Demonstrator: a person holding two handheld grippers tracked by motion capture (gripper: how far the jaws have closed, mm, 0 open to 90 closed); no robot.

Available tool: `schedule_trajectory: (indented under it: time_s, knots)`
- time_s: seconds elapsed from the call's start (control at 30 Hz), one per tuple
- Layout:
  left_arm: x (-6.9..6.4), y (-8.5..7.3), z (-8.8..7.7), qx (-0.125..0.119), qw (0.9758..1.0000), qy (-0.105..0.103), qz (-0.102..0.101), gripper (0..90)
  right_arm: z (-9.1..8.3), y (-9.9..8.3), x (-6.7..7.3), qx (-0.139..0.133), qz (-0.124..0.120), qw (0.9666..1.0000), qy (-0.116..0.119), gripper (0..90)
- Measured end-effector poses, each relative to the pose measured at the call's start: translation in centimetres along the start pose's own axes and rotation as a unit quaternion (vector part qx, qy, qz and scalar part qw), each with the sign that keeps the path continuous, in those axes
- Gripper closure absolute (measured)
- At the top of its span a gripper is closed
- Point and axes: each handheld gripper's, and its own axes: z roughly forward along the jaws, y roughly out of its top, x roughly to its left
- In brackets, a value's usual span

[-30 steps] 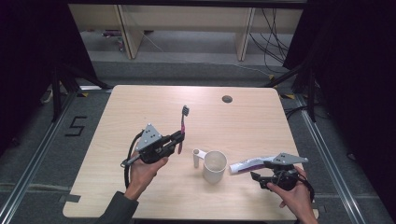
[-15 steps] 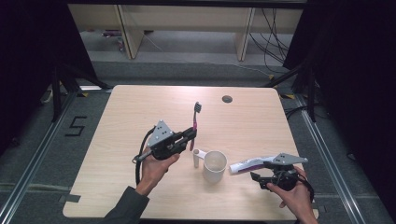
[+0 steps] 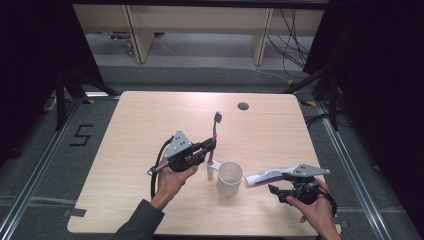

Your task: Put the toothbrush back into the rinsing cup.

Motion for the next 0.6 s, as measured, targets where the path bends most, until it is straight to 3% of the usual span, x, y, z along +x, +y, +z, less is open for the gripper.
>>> schedule_trajectory:
  time_s: [0.6]
  knots:
    - [0.4,-2.4,0.5,0.029,0.9996,-0.008,-0.003,82.6,0.0,0.0,0.0,0.000,0.003,1.0000,0.005,28.8]
